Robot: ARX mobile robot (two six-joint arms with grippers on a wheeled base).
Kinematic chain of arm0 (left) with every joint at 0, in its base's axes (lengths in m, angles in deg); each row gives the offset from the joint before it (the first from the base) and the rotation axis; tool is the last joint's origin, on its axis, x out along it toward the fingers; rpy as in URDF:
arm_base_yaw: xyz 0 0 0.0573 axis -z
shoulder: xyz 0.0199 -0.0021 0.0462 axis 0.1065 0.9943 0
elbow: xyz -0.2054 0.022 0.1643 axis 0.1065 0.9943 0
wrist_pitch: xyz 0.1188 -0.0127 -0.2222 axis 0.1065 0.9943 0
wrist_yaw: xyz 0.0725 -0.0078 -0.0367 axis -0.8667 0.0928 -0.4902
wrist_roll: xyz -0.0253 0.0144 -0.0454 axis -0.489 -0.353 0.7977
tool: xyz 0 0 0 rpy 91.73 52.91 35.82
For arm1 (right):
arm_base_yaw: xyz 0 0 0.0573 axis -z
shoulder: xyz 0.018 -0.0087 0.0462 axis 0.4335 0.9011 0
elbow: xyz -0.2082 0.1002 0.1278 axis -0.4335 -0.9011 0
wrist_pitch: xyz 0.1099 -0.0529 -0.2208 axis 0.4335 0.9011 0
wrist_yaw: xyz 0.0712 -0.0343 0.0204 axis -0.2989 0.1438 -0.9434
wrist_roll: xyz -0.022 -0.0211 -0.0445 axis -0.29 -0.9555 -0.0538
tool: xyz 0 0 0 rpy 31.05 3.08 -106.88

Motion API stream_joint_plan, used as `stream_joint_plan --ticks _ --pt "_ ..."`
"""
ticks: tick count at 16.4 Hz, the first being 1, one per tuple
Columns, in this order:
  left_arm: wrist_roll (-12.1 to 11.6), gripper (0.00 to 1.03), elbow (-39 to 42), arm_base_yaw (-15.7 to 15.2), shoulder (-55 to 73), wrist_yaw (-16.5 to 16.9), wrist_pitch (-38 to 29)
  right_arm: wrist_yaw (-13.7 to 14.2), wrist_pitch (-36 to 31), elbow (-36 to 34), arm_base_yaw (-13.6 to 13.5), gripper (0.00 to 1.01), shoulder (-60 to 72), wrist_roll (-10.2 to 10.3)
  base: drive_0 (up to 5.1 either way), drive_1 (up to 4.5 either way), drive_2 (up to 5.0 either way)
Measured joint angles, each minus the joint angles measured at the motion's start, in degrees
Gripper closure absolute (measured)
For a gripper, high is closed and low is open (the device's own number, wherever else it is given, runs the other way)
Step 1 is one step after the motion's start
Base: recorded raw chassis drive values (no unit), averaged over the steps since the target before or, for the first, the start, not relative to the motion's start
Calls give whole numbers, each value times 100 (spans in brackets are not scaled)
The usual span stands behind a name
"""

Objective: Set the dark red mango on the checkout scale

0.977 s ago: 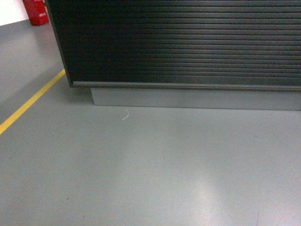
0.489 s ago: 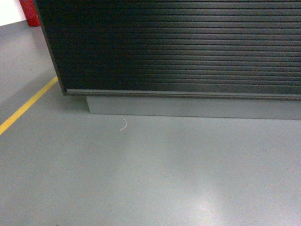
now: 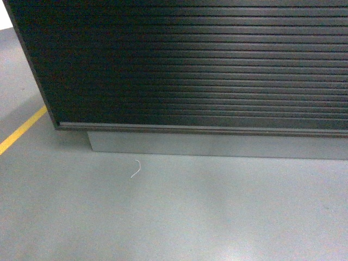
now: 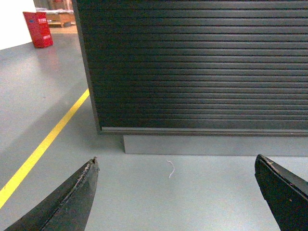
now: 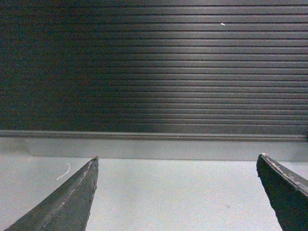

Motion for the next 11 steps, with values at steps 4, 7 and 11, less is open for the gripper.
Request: stream_joint_plan --ticks 4,7,11 --pt "2 5 0 0 0 0 15 -2 -7 0 0 3 0 0 4 436 -428" --pt "0 5 0 0 0 4 9 -2 15 0 0 3 0 0 -1 430 -433" --pt "0 5 0 0 0 7 -15 -4 20 0 0 3 0 0 -7 425 -439"
